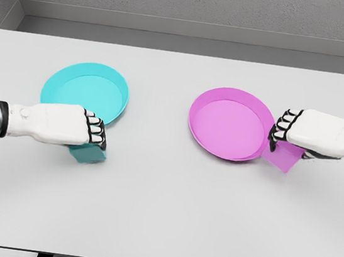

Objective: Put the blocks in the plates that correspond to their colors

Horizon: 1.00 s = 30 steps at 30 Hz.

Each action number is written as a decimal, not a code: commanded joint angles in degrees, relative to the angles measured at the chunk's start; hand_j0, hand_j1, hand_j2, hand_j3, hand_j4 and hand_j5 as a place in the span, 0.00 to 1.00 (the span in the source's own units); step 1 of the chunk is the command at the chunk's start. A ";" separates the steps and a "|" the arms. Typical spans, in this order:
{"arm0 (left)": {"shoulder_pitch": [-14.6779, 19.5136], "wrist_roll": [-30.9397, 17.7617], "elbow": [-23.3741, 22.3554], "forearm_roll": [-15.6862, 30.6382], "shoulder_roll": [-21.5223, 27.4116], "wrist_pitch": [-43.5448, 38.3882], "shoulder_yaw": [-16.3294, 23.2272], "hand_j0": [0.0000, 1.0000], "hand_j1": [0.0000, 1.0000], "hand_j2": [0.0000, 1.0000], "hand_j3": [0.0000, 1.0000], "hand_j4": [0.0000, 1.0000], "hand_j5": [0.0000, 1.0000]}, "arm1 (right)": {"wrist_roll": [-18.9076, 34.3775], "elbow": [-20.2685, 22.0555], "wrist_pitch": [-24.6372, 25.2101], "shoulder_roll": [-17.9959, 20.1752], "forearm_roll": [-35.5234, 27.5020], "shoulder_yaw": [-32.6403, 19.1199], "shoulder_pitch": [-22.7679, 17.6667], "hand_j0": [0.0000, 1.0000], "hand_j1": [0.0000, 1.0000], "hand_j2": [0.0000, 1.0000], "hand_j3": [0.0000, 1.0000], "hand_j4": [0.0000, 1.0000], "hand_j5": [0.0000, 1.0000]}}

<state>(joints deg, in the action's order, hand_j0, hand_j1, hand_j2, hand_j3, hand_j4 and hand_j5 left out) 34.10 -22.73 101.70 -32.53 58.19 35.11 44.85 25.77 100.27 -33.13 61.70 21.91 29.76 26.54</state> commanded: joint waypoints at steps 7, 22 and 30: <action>0.88 0.15 -0.54 4.32 0.96 -0.11 -0.12 0.50 0.50 0.50 0.50 0.50 0.50 | -0.10 0.01 2.81 -1.23 -1.16 1.09 2.81 0.49 0.49 0.49 0.49 0.49 0.49; 5.36 0.15 -11.00 6.60 -2.29 -0.11 -1.00 0.53 0.53 0.53 0.53 0.53 0.53 | -0.02 -0.52 12.39 -8.09 -1.16 15.85 16.35 0.49 0.49 0.49 0.49 0.49 0.49; 7.91 0.15 -18.20 6.60 -5.63 -0.11 -1.08 0.53 0.53 0.53 0.53 0.53 0.53 | -0.37 -1.13 17.66 -10.73 -1.16 20.60 20.92 1.00 1.00 1.00 1.00 1.00 1.00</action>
<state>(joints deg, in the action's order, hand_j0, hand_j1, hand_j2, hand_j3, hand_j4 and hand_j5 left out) 42.36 -22.61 85.64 -26.23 53.07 35.10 43.89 25.61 99.22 -17.53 51.30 20.90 49.60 47.37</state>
